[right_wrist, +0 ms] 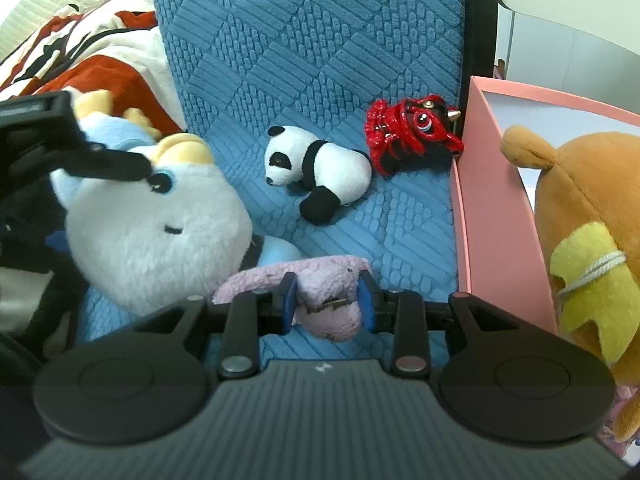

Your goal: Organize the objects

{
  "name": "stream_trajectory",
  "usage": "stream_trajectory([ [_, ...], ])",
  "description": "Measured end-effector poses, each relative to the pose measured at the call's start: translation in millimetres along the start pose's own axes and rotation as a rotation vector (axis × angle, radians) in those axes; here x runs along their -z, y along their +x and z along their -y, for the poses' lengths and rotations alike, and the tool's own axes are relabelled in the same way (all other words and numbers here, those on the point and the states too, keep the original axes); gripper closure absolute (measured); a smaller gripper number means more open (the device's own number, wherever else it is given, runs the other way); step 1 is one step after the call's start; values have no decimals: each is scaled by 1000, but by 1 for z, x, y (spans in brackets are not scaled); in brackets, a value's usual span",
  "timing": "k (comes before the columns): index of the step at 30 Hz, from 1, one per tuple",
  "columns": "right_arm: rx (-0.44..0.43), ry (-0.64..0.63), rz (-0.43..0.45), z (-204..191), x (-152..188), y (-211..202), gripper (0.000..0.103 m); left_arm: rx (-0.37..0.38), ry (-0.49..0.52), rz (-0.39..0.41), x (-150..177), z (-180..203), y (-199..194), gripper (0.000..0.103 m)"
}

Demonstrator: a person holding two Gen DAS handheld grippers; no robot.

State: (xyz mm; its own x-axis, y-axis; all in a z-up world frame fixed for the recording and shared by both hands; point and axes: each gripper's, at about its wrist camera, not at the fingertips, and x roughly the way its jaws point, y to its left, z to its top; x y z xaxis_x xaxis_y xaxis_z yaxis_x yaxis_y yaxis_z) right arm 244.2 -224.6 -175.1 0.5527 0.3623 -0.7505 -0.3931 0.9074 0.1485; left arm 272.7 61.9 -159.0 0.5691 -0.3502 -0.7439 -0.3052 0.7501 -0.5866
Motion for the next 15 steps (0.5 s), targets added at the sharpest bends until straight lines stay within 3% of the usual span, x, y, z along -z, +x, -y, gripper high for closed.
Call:
stream_trajectory([
  [11, -63, 3, -35, 2, -2, -9, 68, 9, -86, -36, -11, -11, 15, 20],
  [15, -68, -12, -41, -3, -1, -3, 68, -20, -115, -16, -17, -15, 25, 13],
])
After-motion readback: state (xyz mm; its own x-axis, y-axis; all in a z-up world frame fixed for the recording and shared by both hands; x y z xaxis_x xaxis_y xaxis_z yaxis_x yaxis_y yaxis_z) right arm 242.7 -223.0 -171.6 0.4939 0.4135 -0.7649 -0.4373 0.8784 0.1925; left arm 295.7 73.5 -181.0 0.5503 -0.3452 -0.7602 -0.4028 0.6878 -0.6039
